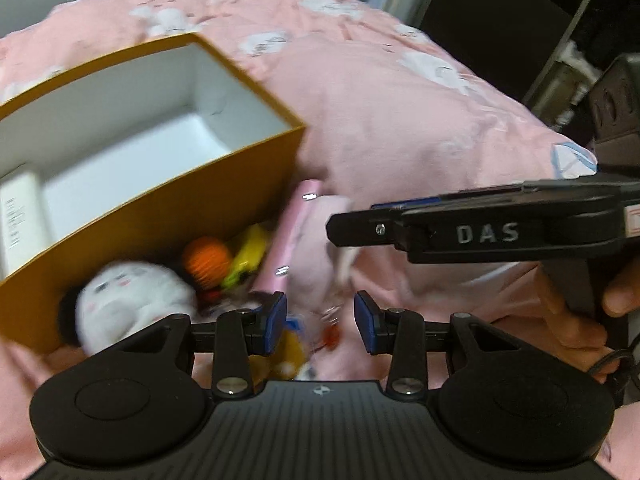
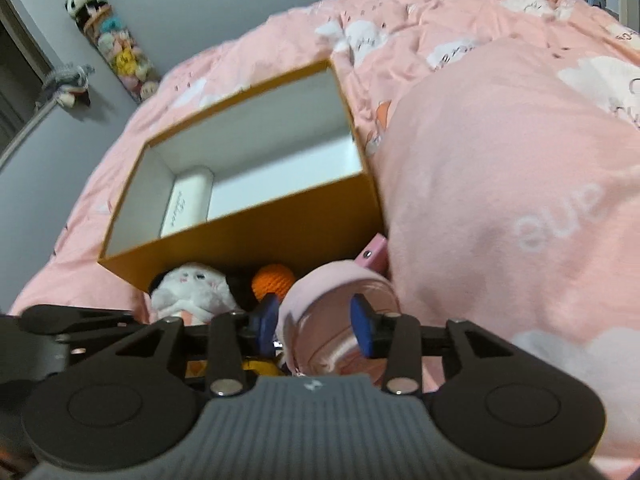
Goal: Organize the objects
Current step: 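Grasp the pink bag with the right gripper and lift it, then grasp the pink tube with the left gripper while the right gripper holds the pink bag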
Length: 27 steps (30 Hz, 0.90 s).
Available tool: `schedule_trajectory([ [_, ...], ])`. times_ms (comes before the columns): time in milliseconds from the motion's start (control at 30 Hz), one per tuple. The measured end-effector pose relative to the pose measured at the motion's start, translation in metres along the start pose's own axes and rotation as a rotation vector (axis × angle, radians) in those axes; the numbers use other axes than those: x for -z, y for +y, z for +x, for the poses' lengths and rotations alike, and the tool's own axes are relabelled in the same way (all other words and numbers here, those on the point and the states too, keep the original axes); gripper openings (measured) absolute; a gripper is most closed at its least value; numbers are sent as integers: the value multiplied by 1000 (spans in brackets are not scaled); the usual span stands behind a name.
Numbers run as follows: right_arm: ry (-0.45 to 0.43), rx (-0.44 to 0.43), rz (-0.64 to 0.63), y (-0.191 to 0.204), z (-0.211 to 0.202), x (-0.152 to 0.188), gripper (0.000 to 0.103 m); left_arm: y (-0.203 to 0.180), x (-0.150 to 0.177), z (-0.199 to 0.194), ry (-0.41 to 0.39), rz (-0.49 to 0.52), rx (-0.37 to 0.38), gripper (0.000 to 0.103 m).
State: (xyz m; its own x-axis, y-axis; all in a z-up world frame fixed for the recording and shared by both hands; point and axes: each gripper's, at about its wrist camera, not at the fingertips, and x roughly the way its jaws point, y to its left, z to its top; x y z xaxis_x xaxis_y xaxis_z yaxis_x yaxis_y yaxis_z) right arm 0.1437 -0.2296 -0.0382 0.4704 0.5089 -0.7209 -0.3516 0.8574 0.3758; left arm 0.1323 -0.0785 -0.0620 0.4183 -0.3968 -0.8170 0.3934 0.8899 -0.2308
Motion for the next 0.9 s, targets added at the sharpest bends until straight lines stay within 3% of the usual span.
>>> schedule_trajectory([
  [100,-26,39,-29,-7,-11,-1,42,-12,-4,16,11,47,-36,45],
  [167,2,76,-86,-8,-6,-1,42,-12,-5,23,23,40,-69,45],
  [200,17,86,-109,-9,-3,0,40,-8,-5,26,28,16,-92,35],
  [267,49,74,-148,-11,7,0,34,2,-5,27,29,-39,-111,32],
  [400,97,43,-219,-15,30,0,34,17,-5,24,12,-107,-135,25],
  [600,139,-74,-252,-24,58,-10,53,28,-6,25,20,-125,-136,20],
  [767,171,-185,-282,-31,83,-14,75,38,-5,26,49,-151,-153,19],
  [833,191,-231,-264,-35,94,-14,73,41,-4,26,55,-163,-156,19],
  [900,207,-284,-233,-40,98,-14,63,41,-4,27,54,-163,-155,21],
])
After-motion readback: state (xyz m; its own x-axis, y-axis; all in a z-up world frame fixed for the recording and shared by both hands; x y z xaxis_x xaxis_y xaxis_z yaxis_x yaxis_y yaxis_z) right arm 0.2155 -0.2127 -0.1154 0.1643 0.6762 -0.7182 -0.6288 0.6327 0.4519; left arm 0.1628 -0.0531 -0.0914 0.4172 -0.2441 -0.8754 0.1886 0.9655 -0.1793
